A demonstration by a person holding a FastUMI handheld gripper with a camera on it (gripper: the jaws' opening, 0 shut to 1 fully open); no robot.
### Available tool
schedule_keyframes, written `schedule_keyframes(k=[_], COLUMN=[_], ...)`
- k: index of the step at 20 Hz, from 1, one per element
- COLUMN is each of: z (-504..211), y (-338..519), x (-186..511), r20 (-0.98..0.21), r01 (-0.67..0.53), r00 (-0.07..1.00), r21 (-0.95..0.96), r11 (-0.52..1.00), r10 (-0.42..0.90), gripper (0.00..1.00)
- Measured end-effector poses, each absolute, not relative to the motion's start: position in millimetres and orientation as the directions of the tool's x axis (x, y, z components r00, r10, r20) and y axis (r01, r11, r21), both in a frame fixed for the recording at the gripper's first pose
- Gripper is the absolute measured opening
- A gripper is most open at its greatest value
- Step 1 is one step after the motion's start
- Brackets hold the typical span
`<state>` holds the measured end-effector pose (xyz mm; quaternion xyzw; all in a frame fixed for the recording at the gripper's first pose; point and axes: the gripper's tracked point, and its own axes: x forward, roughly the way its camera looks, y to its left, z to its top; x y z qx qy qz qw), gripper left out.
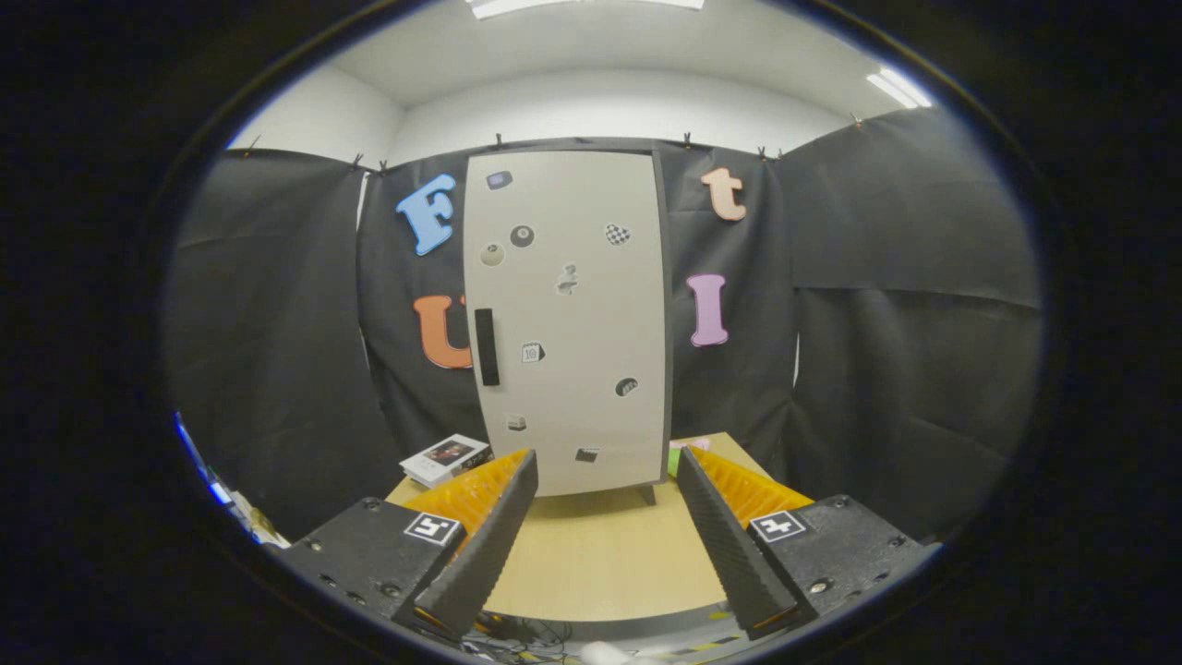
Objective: Open the shoe cabinet door, grab the shoes and put them into the shoe cabinet, then close the shoe cabinet door.
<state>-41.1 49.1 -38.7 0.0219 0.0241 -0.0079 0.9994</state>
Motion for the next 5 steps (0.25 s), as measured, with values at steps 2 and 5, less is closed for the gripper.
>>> schedule_keyframes(k=[2, 5], z=[-36.8, -35.4], y=[47.6, 45.1], x=[-42.0, -42.6], r20=[-0.042, -0.038], r01=[0.018, 0.022], r00=[0.999, 0.999], r21=[0.045, 0.039], r11=[0.999, 0.999], r10=[-0.016, -0.02], gripper=[0.99, 0.99])
